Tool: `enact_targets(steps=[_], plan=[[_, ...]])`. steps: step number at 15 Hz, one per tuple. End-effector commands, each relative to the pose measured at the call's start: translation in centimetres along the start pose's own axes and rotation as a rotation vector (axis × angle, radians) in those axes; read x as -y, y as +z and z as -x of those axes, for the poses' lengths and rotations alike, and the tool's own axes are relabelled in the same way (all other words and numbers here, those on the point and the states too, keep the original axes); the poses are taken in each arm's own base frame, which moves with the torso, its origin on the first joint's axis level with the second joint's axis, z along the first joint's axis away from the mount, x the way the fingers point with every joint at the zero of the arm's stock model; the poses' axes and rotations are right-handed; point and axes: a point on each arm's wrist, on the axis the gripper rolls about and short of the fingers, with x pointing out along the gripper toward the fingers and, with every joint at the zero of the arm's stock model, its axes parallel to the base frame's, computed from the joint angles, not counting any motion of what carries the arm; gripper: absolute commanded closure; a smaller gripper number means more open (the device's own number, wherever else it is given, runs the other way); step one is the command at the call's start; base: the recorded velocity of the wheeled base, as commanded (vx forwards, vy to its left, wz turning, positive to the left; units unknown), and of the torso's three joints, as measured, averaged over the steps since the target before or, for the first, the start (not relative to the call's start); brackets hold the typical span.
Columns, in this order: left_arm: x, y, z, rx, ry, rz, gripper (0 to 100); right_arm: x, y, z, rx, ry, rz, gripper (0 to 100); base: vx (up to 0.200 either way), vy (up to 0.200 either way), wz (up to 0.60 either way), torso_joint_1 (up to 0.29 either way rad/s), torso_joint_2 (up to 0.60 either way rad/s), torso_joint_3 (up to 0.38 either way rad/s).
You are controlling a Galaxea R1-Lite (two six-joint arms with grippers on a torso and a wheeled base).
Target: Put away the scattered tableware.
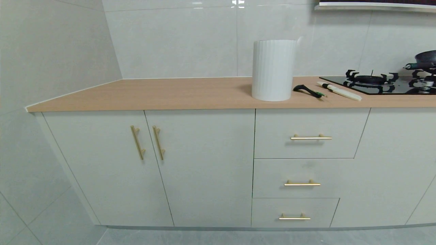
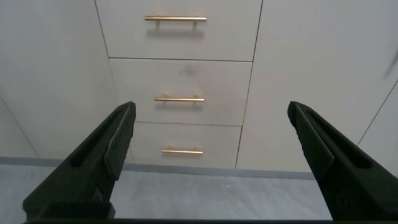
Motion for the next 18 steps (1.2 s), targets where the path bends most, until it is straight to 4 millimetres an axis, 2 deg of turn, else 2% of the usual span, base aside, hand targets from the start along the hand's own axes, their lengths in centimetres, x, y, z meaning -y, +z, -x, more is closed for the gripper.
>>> enact_targets(steps=[1,3,11,12,13,14,15,18], plan=[[0.0,0.0,0.0,-0.001,0.001,0.000,0,0.0,0.0,0.0,-0.001,0.000,-0.001,0,0.200,0.000,0.00,0.012,0.00,0.002],[0.0,0.0,0.0,-0.001,0.001,0.000,0,0.0,0.0,0.0,-0.001,0.000,-0.001,0,0.200,0.000,0.00,0.005,0.00,-0.002],[0.0,0.0,0.0,-0.001,0.001,0.000,0,0.0,0.0,0.0,0.000,0.000,0.001,0,0.000,0.000,0.00,0.000,0.00,0.000],[0.0,0.0,0.0,-0.001,0.001,0.000,0,0.0,1.0,0.2,0.030,0.004,-0.003,0,0.000,0.000,0.00,0.000,0.00,0.000],[0.0,0.0,0.0,-0.001,0.001,0.000,0,0.1,3.3,0.6,0.063,0.028,-0.025,0,0.000,0.000,0.00,0.000,0.00,0.000],[0.0,0.0,0.0,-0.001,0.001,0.000,0,0.1,4.4,0.3,0.043,0.060,-0.036,0,0.000,0.000,0.00,0.000,0.00,0.000],[0.0,0.0,0.0,-0.001,0.001,0.000,0,0.1,4.8,-0.8,-0.041,0.115,-0.038,0,0.000,0.000,0.00,0.000,0.00,0.000],[0.0,0.0,0.0,-0.001,0.001,0.000,0,-0.5,5.6,-6.0,-0.392,0.232,-0.032,0,0.000,0.000,0.00,0.000,0.00,0.000]])
